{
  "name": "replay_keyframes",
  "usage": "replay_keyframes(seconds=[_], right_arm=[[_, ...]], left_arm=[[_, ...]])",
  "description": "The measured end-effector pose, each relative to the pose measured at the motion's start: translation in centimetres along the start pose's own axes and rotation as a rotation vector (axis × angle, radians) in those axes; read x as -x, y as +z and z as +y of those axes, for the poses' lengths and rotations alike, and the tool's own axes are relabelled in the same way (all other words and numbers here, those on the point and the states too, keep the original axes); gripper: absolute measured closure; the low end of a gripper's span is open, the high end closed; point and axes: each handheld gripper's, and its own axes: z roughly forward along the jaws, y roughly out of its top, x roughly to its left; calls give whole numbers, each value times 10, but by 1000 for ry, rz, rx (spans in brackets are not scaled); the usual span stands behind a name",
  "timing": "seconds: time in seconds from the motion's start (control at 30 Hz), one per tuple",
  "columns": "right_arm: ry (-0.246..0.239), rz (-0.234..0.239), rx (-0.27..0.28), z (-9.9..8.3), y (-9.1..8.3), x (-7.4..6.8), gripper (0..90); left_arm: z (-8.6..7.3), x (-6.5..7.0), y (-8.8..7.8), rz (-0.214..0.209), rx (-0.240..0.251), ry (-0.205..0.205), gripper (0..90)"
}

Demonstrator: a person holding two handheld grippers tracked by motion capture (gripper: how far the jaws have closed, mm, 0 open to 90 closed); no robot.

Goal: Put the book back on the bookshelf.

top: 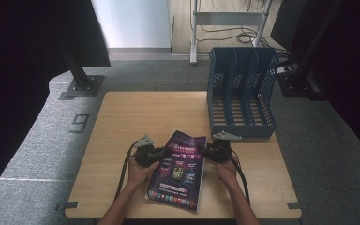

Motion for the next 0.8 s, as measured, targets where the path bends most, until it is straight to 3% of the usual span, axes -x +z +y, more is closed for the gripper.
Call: replay_keyframes(seconds=[0.53,0.8], right_arm=[[-89,53,163,19,-37,-22,697],[-99,59,176,20,-42,-25,700]], left_arm=[[19,14,-28,-23,98,46,847],[20,16,-29,-22,103,52,847]])
